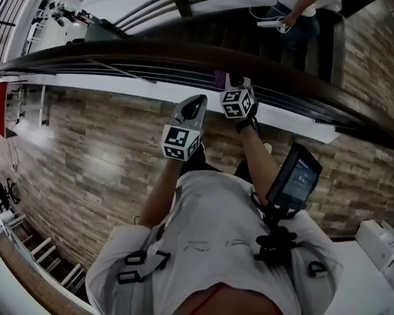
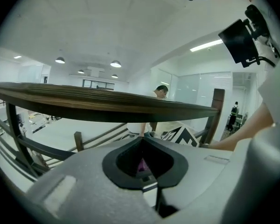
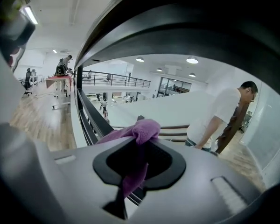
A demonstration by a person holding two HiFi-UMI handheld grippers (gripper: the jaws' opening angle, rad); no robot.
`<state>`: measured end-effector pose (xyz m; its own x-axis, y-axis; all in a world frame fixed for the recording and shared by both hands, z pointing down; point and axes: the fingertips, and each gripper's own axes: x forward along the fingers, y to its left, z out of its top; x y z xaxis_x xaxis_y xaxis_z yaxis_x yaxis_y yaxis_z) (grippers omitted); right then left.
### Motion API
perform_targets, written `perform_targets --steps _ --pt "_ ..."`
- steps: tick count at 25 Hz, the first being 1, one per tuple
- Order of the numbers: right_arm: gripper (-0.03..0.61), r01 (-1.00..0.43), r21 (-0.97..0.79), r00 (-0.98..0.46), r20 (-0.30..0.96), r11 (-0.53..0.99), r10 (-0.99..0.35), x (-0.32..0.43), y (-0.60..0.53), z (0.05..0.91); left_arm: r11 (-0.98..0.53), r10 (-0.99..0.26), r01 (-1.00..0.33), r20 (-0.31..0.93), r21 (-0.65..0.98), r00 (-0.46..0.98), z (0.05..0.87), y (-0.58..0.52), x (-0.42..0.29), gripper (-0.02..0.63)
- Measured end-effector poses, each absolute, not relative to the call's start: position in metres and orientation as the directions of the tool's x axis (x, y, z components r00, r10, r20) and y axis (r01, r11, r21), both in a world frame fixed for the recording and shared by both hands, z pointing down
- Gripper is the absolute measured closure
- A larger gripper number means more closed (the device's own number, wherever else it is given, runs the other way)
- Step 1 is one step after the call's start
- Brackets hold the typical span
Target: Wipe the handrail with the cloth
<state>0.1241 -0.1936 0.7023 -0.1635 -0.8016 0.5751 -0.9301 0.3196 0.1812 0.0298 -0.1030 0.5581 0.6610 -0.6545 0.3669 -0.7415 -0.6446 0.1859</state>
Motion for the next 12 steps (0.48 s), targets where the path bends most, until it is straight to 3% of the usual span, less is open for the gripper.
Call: perform_targets --steps 12 --pt "0.522 -0.968 0.250 0.129 0.537 0.011 -0.834 0.371 -0.107 0.698 -0.853 -0.377 -0.470 0.352 0.228 0.856 0.569 -0.038 0.239 0.614"
